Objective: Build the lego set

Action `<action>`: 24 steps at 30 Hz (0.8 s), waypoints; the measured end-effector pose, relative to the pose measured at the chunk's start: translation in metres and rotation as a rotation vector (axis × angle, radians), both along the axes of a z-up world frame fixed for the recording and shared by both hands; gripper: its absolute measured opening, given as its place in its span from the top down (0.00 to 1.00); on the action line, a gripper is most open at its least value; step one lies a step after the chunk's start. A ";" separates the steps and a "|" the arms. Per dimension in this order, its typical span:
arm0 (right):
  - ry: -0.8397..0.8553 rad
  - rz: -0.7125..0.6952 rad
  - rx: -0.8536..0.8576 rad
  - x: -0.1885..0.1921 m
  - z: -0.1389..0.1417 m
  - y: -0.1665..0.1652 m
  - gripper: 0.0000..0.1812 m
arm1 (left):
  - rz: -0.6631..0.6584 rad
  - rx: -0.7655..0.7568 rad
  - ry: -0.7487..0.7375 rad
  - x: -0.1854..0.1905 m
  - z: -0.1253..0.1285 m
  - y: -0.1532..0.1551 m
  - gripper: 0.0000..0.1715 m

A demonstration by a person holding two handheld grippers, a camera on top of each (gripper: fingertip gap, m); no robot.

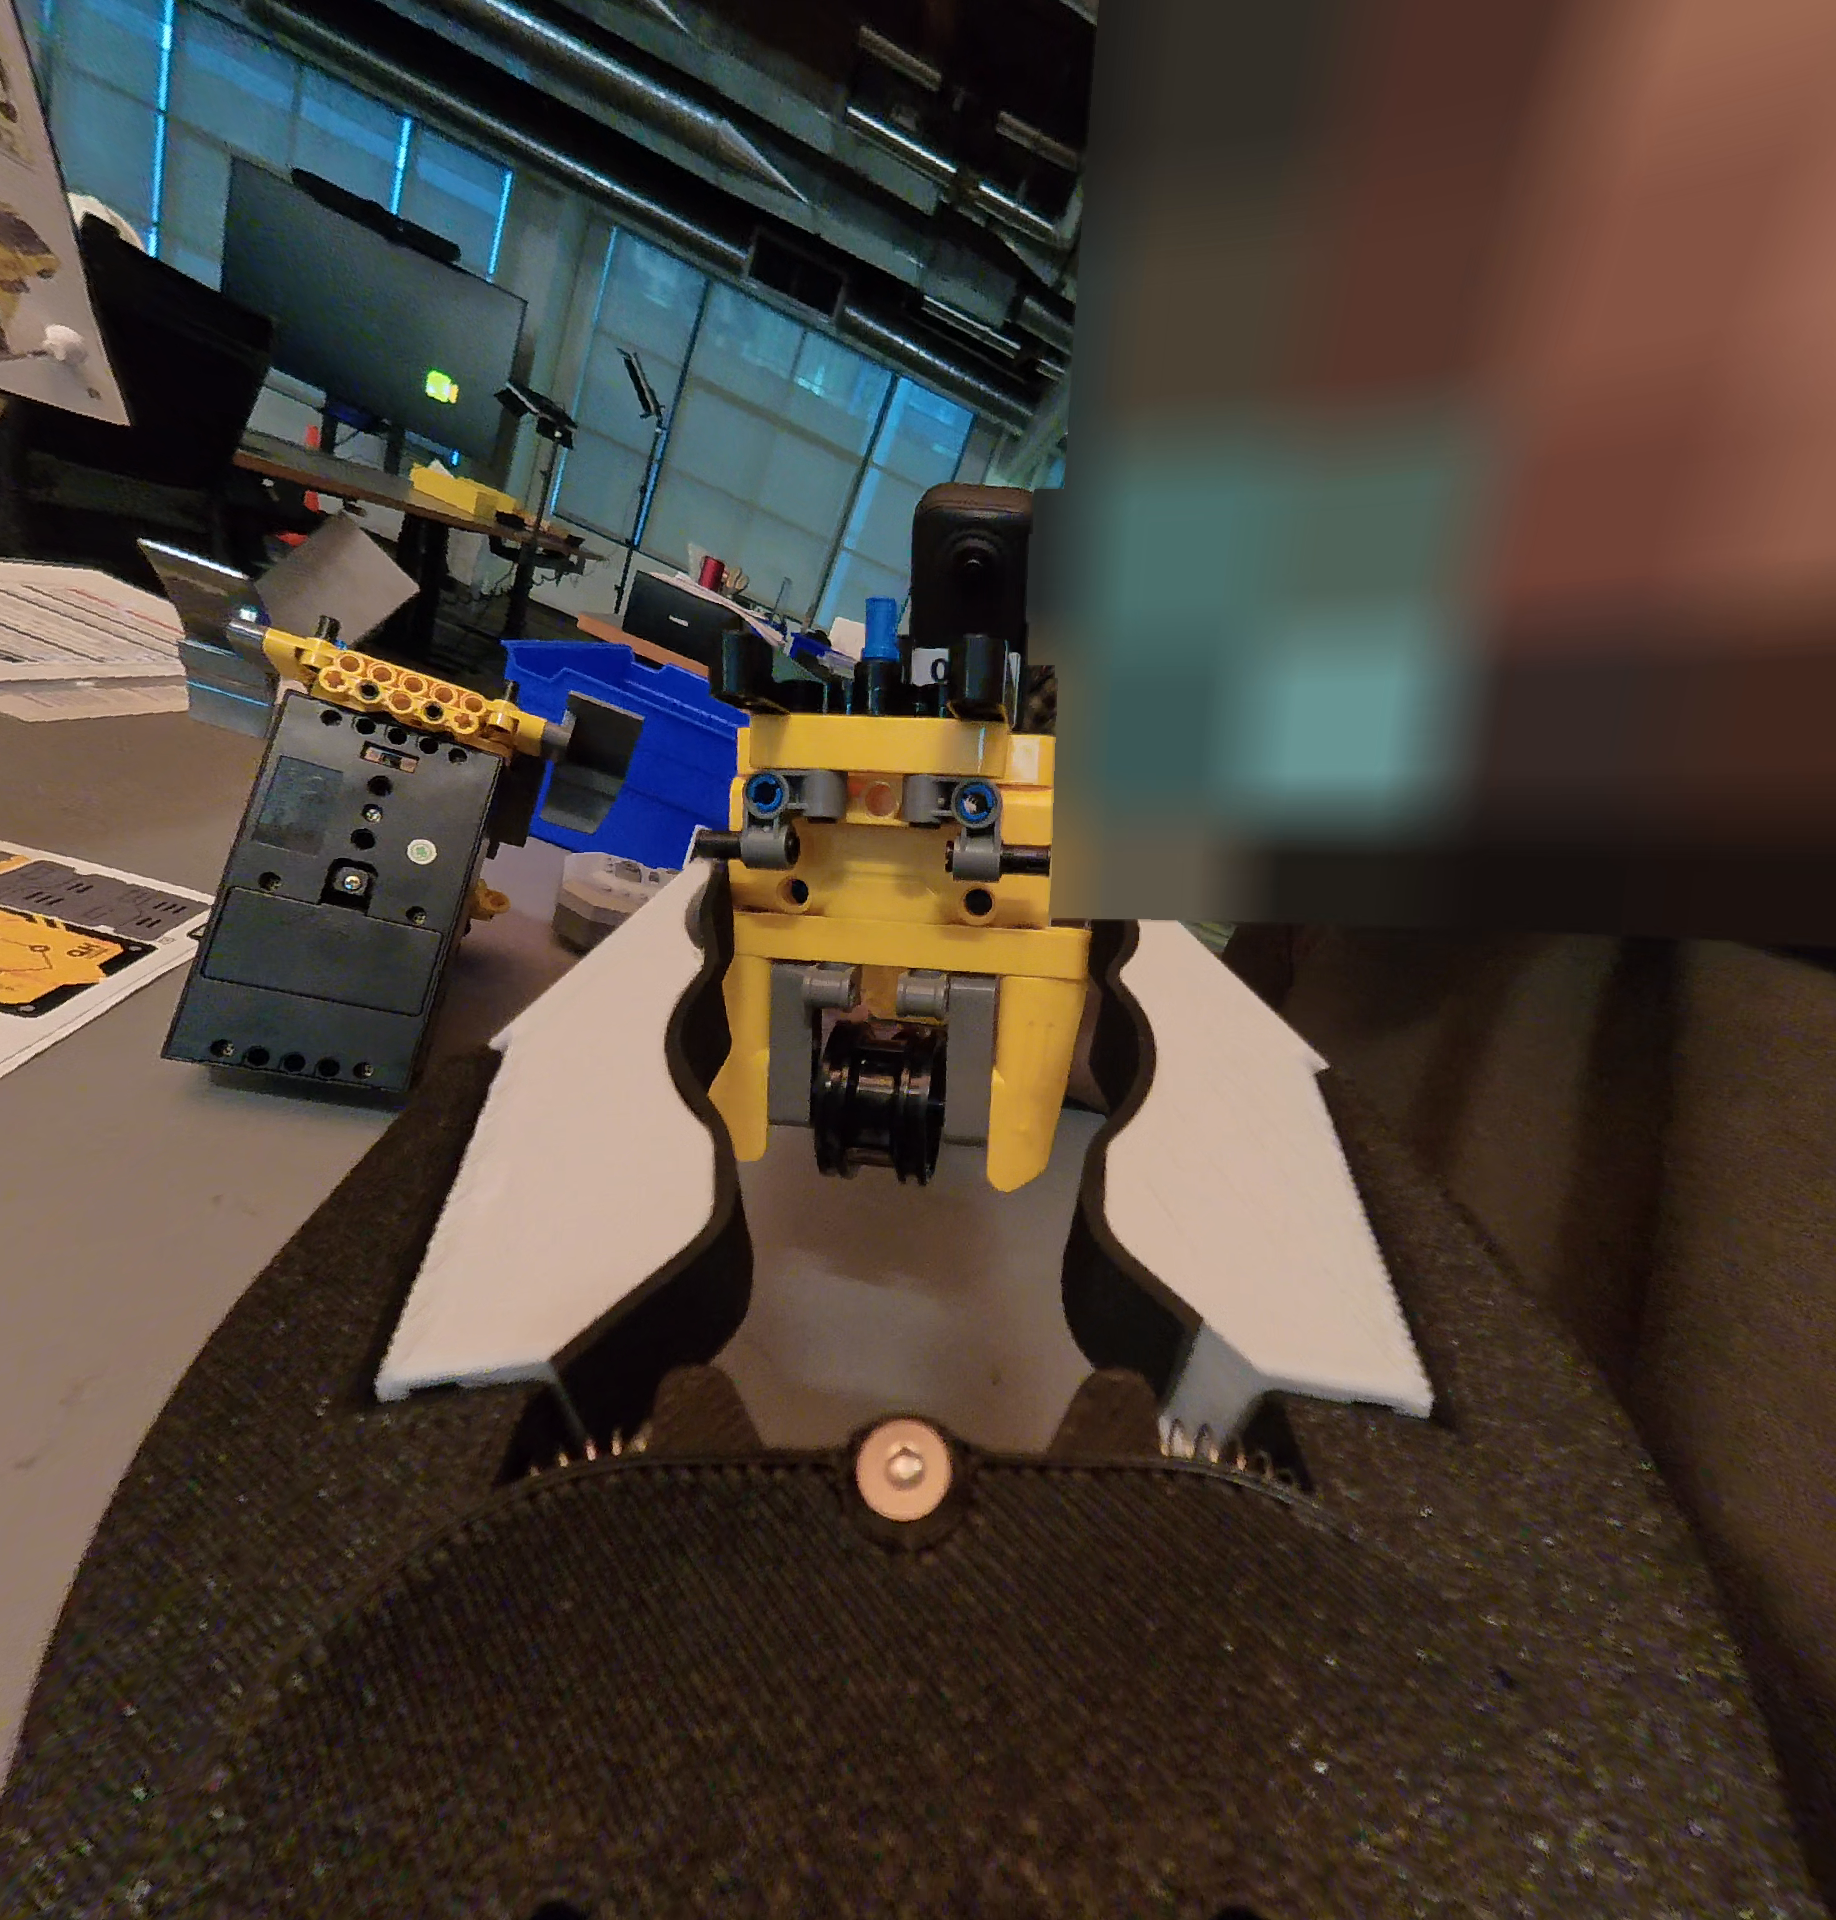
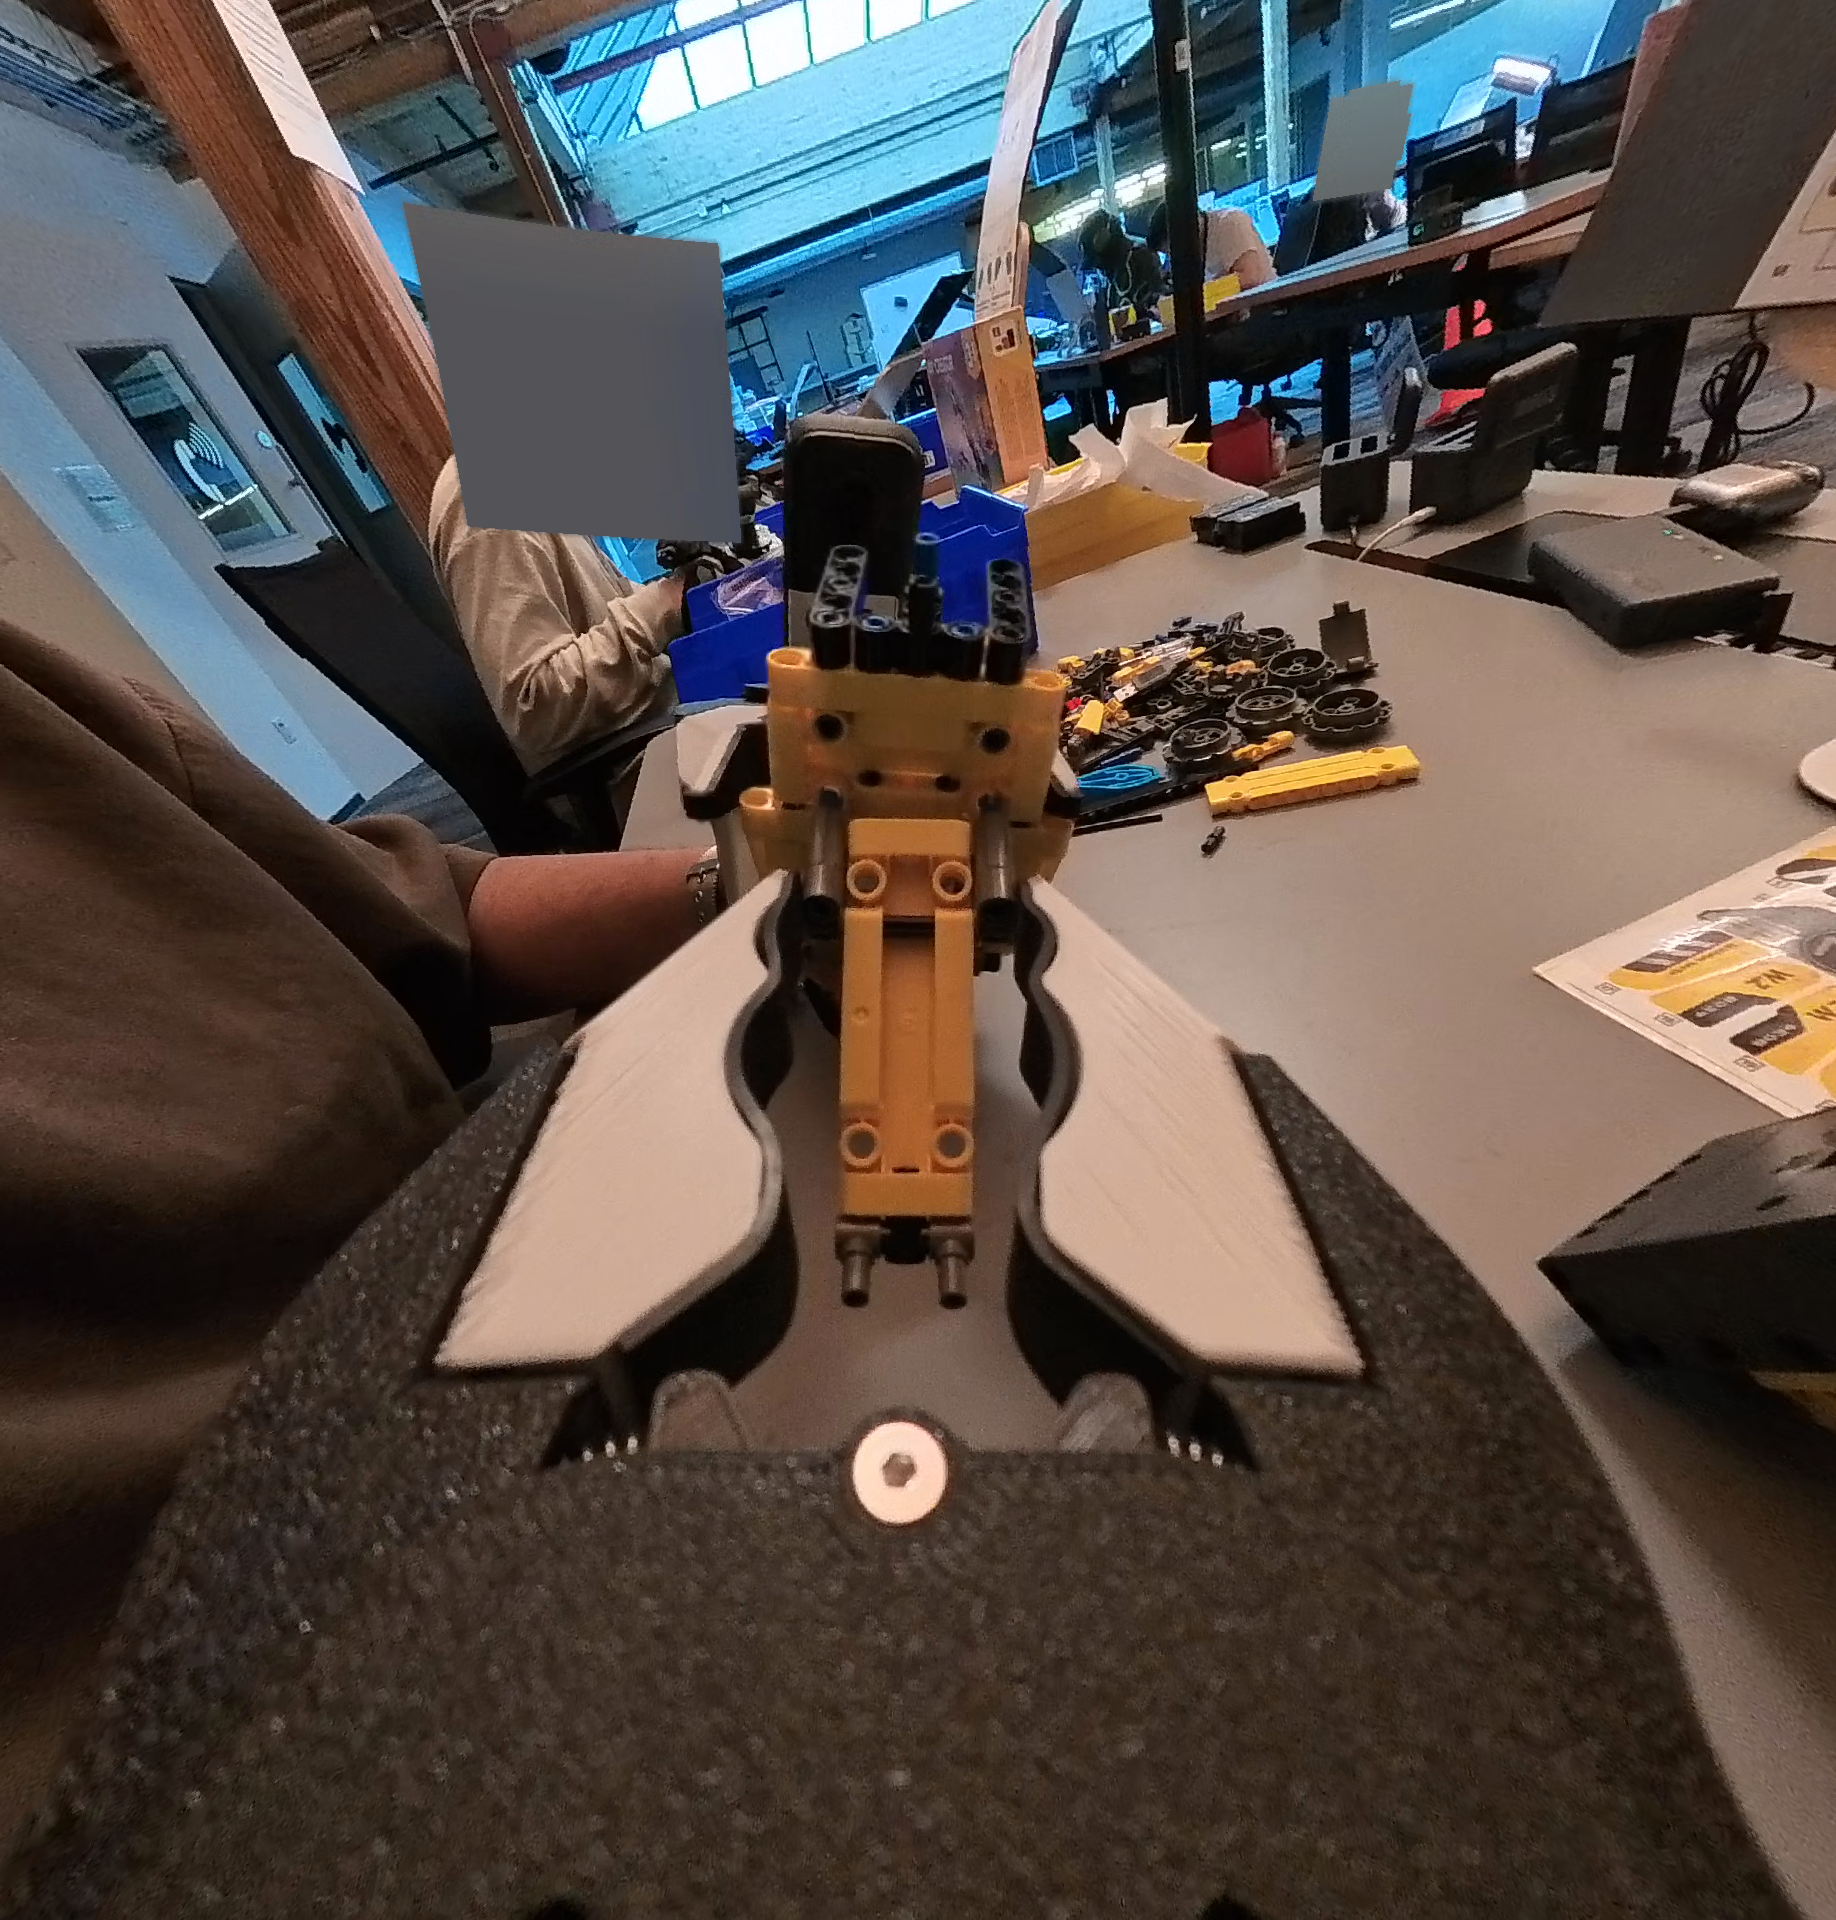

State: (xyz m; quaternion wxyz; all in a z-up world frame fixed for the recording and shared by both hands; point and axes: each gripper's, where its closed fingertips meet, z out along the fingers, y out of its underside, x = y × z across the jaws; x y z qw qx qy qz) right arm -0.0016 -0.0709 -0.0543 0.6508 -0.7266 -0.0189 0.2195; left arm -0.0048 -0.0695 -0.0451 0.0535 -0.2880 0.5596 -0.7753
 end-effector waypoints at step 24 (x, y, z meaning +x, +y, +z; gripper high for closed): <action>0.039 -0.113 -0.071 0.036 -0.013 -0.001 0.78 | 0.122 1.102 0.431 -0.018 -0.143 0.051 0.61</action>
